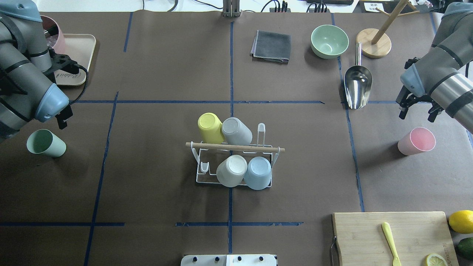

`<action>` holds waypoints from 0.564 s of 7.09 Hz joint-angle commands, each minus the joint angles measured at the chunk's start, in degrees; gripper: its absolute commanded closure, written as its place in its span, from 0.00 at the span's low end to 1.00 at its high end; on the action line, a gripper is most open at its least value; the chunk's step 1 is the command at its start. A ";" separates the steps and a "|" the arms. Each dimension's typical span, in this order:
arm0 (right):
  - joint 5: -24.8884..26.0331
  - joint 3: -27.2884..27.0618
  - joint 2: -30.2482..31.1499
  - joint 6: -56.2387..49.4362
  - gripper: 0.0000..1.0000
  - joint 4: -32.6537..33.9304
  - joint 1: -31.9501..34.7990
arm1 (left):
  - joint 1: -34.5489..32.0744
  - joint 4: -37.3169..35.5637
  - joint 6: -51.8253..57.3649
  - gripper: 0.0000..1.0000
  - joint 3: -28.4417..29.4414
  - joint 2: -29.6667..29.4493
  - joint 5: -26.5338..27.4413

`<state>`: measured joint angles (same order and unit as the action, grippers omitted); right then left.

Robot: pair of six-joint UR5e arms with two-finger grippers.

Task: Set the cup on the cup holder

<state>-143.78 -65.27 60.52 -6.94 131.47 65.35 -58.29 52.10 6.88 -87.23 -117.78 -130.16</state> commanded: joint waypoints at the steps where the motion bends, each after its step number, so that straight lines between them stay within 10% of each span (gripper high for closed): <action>1: -0.01 0.23 1.08 -5.42 0.00 0.02 -0.40 | -0.33 -0.07 2.95 0.00 4.43 -3.24 4.10; 4: -0.79 0.15 1.52 -7.65 0.00 0.02 -2.06 | 0.11 0.81 3.06 0.00 9.00 -3.25 3.33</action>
<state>-144.01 -65.08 61.85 -14.18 131.49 64.08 -58.46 52.56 9.84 -80.16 -120.96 -126.62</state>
